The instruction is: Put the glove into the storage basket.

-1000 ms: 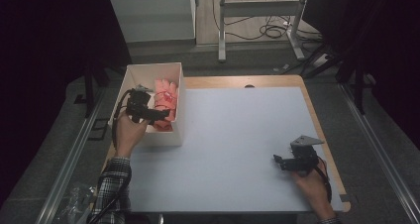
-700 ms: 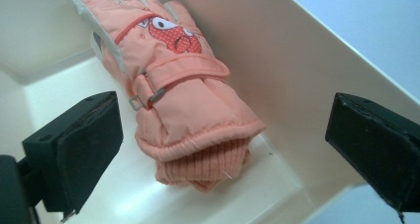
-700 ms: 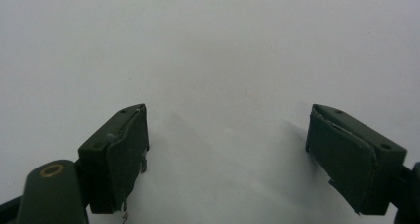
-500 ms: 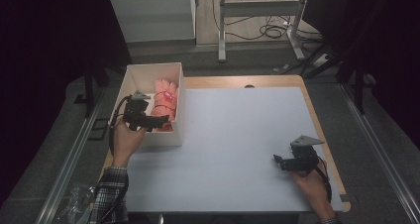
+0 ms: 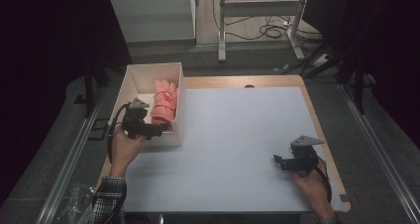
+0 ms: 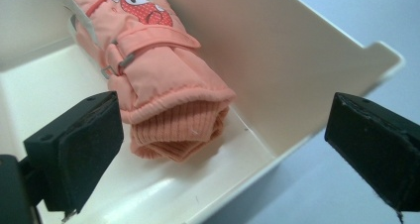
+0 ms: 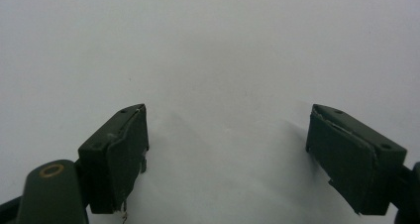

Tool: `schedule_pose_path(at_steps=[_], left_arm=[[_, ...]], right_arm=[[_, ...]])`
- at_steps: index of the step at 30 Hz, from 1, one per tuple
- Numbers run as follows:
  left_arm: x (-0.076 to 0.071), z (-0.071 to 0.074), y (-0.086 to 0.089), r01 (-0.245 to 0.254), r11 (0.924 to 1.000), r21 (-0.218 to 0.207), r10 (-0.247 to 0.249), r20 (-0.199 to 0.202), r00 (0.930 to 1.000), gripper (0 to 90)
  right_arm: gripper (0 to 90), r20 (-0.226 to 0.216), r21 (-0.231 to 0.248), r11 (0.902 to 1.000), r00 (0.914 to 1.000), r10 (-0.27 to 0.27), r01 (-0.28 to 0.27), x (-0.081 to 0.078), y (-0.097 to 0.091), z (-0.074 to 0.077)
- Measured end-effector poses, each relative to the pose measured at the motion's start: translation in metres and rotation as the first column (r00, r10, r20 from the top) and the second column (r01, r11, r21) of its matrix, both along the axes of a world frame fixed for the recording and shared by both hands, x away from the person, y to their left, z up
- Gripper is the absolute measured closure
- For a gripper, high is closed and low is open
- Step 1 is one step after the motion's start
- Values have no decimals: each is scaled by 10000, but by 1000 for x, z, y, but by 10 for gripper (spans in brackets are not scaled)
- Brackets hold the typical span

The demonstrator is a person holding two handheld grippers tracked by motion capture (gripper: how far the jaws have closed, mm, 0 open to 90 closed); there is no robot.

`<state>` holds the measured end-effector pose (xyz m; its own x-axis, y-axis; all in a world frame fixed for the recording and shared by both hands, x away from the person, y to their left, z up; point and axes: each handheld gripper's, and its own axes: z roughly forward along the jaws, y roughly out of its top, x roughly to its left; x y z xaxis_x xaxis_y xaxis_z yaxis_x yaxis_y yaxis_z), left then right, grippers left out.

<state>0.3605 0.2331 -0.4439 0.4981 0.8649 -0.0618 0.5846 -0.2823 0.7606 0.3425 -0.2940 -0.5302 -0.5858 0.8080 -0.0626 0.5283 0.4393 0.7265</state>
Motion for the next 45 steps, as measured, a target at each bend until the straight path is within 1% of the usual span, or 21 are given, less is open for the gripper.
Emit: schedule_pose_path(at_steps=[8,15,19,24,25,31,37,38,41,45], left_arm=[[-14,-4,-2,195,9998,-15,-195,100,9998,22],[-22,-7,-4,385,9993,19,-385,135,9992,23],[-28,-10,-8,506,9987,8,-506,132,9986,23],[-35,-12,-15,721,9974,-47,-720,237,9971,24],[-37,-13,-16,775,9969,-119,-772,255,9967,24],[-45,-17,-28,1106,9937,-192,-1099,340,9934,25],[-51,-22,-42,1494,9885,-226,-1485,396,9881,25],[-53,-23,-46,1622,9865,-247,-1610,434,9860,26],[-53,-23,-50,1709,9849,-276,-1696,443,9845,25],[-54,-26,-58,1892,9815,-291,-1878,450,9812,26]], right_arm=[[167,5,-3,10000,10000,-7,7,0,0,0],[166,15,-15,10000,10000,-7,7,0,0,0],[166,18,-15,10000,10000,-9,9,0,0,0],[166,16,-16,10000,10000,-15,15,0,0,0],[166,19,-18,10000,10000,-9,9,0,0,0],[166,19,-13,10000,10000,-9,9,0,0,0],[166,24,-12,10000,10000,-15,15,0,0,0],[166,26,-12,10000,10000,-16,16,0,0,0],[166,29,-14,10000,10000,-16,16,0,0,0],[166,32,-17,10000,10000,-14,14,0,0,0]])
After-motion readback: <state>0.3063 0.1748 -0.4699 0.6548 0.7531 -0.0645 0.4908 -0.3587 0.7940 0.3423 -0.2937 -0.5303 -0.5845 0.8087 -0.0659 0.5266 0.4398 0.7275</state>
